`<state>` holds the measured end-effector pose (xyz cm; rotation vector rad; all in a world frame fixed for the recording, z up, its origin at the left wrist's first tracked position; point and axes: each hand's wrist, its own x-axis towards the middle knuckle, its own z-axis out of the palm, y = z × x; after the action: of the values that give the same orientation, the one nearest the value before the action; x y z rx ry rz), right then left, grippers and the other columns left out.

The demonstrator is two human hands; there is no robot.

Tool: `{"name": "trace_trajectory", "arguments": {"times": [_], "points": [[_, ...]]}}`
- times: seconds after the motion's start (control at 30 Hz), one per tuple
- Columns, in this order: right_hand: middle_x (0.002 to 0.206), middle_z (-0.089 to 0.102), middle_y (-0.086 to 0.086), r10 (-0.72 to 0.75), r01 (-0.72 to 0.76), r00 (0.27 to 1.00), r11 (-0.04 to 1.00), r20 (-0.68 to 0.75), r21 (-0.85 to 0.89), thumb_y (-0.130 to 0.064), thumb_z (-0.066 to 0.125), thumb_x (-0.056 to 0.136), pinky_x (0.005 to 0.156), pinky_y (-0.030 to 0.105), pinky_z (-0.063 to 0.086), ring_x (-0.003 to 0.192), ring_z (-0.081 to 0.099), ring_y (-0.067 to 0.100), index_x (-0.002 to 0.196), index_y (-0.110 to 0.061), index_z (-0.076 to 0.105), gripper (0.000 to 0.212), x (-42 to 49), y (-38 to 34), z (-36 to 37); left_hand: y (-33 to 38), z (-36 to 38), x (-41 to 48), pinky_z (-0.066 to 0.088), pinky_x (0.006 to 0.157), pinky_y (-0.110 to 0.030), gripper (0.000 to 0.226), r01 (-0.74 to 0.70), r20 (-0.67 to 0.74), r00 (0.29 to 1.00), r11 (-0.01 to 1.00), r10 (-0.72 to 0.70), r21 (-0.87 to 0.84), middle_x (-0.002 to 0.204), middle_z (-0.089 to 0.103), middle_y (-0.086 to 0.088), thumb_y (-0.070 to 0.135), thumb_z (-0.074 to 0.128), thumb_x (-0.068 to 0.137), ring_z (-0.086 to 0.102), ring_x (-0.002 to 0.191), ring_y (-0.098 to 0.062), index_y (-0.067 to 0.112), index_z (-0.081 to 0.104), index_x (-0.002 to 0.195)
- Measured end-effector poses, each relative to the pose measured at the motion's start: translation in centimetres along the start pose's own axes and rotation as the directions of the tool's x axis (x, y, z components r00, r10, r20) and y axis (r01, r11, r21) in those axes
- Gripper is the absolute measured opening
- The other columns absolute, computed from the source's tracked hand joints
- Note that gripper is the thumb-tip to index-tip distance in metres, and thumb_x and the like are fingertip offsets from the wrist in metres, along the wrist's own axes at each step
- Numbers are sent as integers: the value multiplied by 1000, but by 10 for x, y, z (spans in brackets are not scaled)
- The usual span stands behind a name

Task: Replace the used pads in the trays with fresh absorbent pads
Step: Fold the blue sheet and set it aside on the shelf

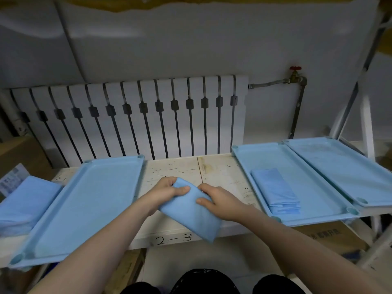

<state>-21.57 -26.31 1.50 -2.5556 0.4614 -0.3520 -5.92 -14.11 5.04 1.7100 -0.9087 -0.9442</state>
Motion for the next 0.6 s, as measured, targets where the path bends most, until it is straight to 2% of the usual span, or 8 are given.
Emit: {"name": "trace_trajectory", "arguments": {"times": [0.07, 0.17, 0.27, 0.3, 0.37, 0.47, 0.53, 0.6], "points": [[93, 62, 2, 46, -44, 996, 999, -76, 31, -33, 46, 96, 72, 37, 45, 84, 57, 23, 101, -20, 51, 15, 1, 1, -2, -1, -2, 1, 49, 73, -29, 20, -20, -97, 995, 998, 14, -58, 97, 71, -10, 23, 72, 82, 66, 88, -23, 16, 66, 99], [86, 59, 0, 141, -104, 972, 975, -188, 196, -25, 47, 97, 70, 34, 42, 81, 56, 21, 90, -21, 51, 9, 3, 4, -6, -6, -3, 1, 45, 78, -32, 47, 51, -226, 970, 985, -89, -165, 108, 66, -6, 27, 76, 77, 63, 98, -21, 20, 51, 116], [77, 54, -8, 256, -119, 935, 877, -244, 465, -17, 46, 98, 59, 19, 38, 71, 52, 10, 80, -26, 48, 20, 5, 1, -11, -8, 8, -3, 46, 81, -34, 38, 136, -43, 987, 937, -158, -321, 104, 68, -4, 23, 69, 84, 65, 94, -20, 15, 51, 117], [78, 55, -8, 285, -120, 932, 826, -226, 550, -17, 46, 99, 56, 15, 38, 69, 52, 7, 81, -25, 48, 20, 5, -3, -14, -6, 14, -4, 50, 80, -33, 32, 131, 5, 990, 914, -140, -383, 102, 70, -5, 19, 67, 86, 67, 90, -19, 12, 54, 114], [84, 60, -5, 324, -149, 935, 730, -147, 667, -21, 46, 99, 57, 14, 42, 72, 57, 7, 89, -20, 52, 12, 4, -6, -17, 0, 23, -2, 55, 77, -33, 26, 67, -12, 997, 885, -82, -461, 106, 71, -8, 7, 62, 88, 68, 91, -21, 9, 59, 114], [104, 65, 2, 346, -254, 938, 642, 22, 723, -31, 51, 97, 73, 26, 51, 91, 64, 15, 108, -14, 53, 21, -2, 3, -17, 7, 29, 2, 55, 76, -35, 31, -14, -131, 990, 867, -59, -498, 111, 69, -11, -4, 57, 86, 66, 97, -26, 7, 60, 115], [103, 63, 5, 351, -307, 932, 638, 88, 706, -29, 52, 96, 78, 32, 52, 92, 63, 18, 104, -13, 54, 18, -8, 13, -15, 6, 29, 5, 54, 71, -33, 30, -26, -171, 982, 848, -76, -529, 107, 69, -9, -6, 56, 86, 66, 93, -24, 9, 60, 111], [88, 58, 4, 346, -288, 937, 667, 56, 687, -20, 48, 97, 68, 30, 50, 77, 57, 14, 90, -14, 54, 11, -13, 20, -14, 5, 31, 7, 53, 67, -30, 26, -7, -171, 980, 837, -103, -547, 103, 69, -6, -5, 56, 87, 65, 90, -21, 11, 61, 106]]}}
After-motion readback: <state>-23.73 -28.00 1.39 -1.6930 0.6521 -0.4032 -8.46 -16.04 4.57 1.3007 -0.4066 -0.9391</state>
